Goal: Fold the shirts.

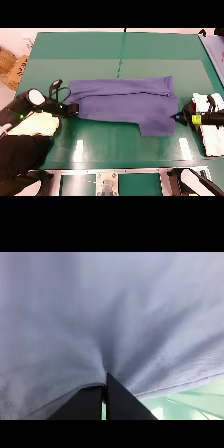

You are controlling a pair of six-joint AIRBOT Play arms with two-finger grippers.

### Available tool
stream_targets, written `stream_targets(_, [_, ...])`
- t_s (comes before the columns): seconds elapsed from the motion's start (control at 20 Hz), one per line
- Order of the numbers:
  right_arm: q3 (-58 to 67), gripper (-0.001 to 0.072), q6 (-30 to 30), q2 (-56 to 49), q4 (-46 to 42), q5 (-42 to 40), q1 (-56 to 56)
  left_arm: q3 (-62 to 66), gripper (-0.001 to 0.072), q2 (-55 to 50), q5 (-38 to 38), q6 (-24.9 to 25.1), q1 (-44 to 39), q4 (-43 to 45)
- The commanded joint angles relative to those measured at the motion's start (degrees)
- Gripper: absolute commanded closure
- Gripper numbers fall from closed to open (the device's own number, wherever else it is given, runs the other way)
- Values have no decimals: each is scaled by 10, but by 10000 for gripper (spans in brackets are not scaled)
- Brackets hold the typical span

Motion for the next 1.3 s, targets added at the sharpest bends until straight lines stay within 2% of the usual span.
stream_targets(0.0, [87, 688, 2, -44, 43, -16, 41, 83, 690, -44, -7, 0, 0, 17])
stream_targets(0.35, [366, 687, 2, -320, 109, -52, 89, 314, 690, -244, -5, -2, 0, 28])
stream_targets(0.6, [556, 687, 2, -527, 134, -61, 101, 454, 689, -383, 27, -30, 0, 44])
stream_targets(0.65, [581, 664, 2, -557, 145, -61, 102, 473, 687, -405, 35, -29, 0, 39])
stream_targets(0.7, [602, 600, -2, -583, 163, -65, 102, 484, 684, -420, 47, -26, 0, 28])
stream_targets(0.75, [617, 527, -28, -602, 185, -68, 101, 486, 495, -427, 65, -26, 0, 23])
stream_targets(0.8, [633, 460, -52, -614, 205, -68, 99, 487, 164, -427, 83, -26, 1, 24])
stream_targets(0.85, [644, 423, -67, -617, 212, -66, 94, 490, 56, -424, 92, -26, 4, 24])
stream_targets(0.95, [671, 412, -93, -617, 210, -39, 73, 520, 52, -423, 60, -26, 21, 37])
stream_targets(1.0, [685, 318, -103, -617, 202, -17, 58, 542, 52, -423, 27, -26, 32, 42])
stream_targets(1.05, [695, 171, -102, -617, 187, 2, 43, 563, 52, -423, -8, -26, 43, 44])
stream_targets(1.25, [702, 153, -105, -619, 94, 59, -13, 615, 52, -423, -104, -28, 75, 43])
